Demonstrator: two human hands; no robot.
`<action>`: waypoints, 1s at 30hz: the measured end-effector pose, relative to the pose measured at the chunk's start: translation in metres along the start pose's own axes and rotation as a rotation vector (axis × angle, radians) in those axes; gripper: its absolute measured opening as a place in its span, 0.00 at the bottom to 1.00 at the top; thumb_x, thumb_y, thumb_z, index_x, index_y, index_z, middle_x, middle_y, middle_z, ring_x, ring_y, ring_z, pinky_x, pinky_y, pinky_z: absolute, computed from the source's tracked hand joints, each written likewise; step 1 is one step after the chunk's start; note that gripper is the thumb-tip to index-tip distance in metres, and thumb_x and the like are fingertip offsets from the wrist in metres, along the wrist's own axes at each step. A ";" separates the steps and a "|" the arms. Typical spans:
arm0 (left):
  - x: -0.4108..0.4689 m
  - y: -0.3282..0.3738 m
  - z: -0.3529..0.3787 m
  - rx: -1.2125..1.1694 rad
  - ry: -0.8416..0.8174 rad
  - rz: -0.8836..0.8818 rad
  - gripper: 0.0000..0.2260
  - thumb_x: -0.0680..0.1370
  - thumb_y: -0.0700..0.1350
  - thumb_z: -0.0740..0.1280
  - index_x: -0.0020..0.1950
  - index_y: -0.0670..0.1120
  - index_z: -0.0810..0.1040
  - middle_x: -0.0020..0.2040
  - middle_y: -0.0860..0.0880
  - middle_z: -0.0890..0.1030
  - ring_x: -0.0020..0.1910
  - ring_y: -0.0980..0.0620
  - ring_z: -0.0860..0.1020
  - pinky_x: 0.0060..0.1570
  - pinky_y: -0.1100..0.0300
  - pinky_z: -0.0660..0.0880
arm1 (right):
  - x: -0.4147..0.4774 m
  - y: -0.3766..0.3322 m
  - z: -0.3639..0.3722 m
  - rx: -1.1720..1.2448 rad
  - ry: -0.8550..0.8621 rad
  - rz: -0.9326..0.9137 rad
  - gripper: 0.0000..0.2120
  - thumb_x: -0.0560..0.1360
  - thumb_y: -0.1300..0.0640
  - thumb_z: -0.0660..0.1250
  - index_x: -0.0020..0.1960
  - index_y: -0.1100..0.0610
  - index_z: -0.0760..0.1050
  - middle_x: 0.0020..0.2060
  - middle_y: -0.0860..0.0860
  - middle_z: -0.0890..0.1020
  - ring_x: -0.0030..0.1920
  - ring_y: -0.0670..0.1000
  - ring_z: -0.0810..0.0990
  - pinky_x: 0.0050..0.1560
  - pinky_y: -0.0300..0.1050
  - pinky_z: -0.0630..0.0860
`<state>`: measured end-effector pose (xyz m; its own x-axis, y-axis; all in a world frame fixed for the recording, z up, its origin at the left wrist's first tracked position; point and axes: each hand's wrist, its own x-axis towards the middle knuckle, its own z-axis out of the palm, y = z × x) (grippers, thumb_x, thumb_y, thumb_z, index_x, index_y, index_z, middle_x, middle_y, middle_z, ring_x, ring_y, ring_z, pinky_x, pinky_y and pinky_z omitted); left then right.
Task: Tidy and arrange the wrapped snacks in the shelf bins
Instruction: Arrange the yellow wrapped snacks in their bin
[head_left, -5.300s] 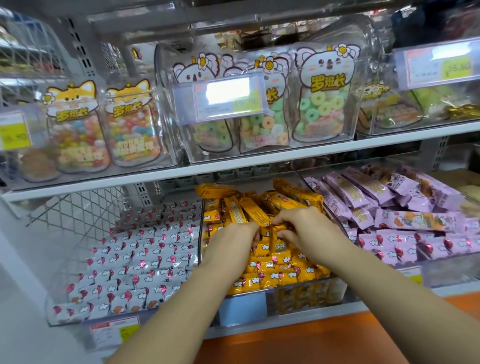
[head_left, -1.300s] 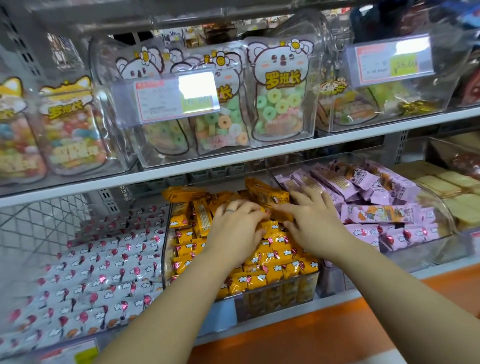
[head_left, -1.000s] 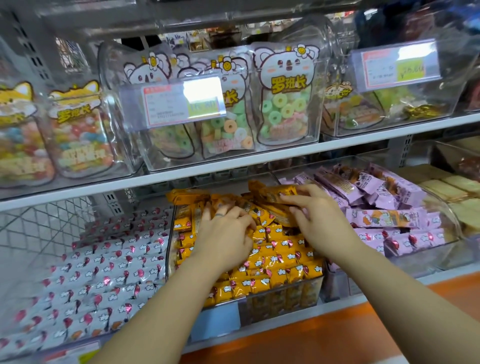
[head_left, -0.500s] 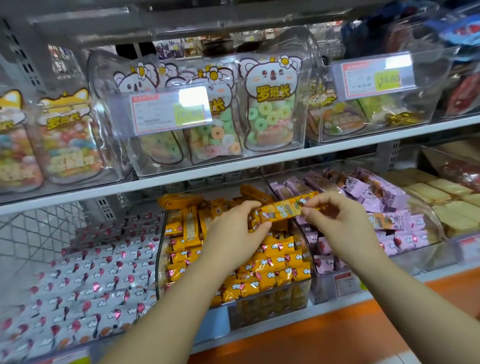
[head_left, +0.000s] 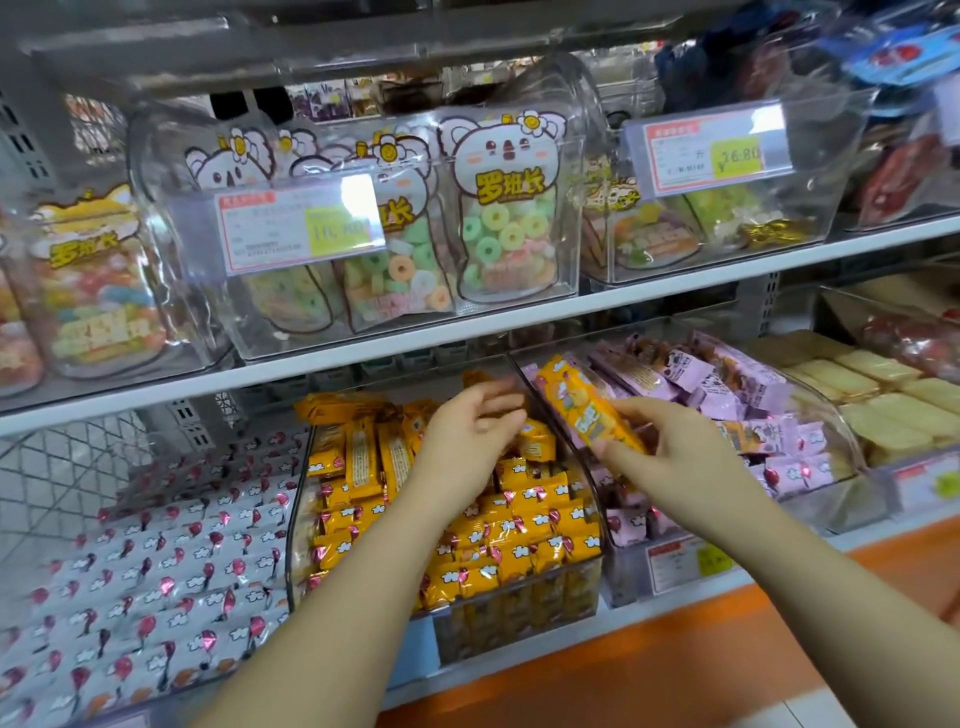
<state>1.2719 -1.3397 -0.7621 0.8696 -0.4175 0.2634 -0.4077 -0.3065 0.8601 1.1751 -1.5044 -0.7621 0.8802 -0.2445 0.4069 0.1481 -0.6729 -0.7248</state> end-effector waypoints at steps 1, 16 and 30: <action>0.004 -0.003 0.001 0.280 0.028 0.063 0.18 0.78 0.44 0.66 0.68 0.52 0.71 0.63 0.53 0.77 0.56 0.60 0.76 0.55 0.69 0.73 | 0.001 0.000 -0.002 -0.012 0.040 0.022 0.08 0.73 0.55 0.68 0.52 0.46 0.77 0.37 0.45 0.80 0.37 0.46 0.78 0.37 0.37 0.74; 0.020 -0.005 0.008 0.846 -0.076 0.197 0.17 0.77 0.50 0.66 0.63 0.51 0.68 0.61 0.49 0.76 0.60 0.49 0.74 0.58 0.53 0.72 | 0.002 -0.001 -0.002 -0.106 0.057 0.084 0.16 0.73 0.54 0.69 0.61 0.51 0.75 0.33 0.48 0.76 0.33 0.50 0.79 0.37 0.44 0.77; -0.042 -0.011 -0.052 1.039 -0.014 0.484 0.15 0.69 0.42 0.75 0.53 0.53 0.79 0.56 0.53 0.80 0.64 0.45 0.74 0.66 0.48 0.58 | 0.008 -0.006 0.023 -0.039 -0.042 -0.092 0.18 0.74 0.57 0.68 0.62 0.49 0.72 0.49 0.44 0.77 0.46 0.45 0.76 0.41 0.32 0.68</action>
<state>1.2543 -1.2747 -0.7599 0.5584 -0.6920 0.4576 -0.7373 -0.6667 -0.1085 1.1915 -1.4863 -0.7677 0.8818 -0.1520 0.4464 0.2119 -0.7179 -0.6631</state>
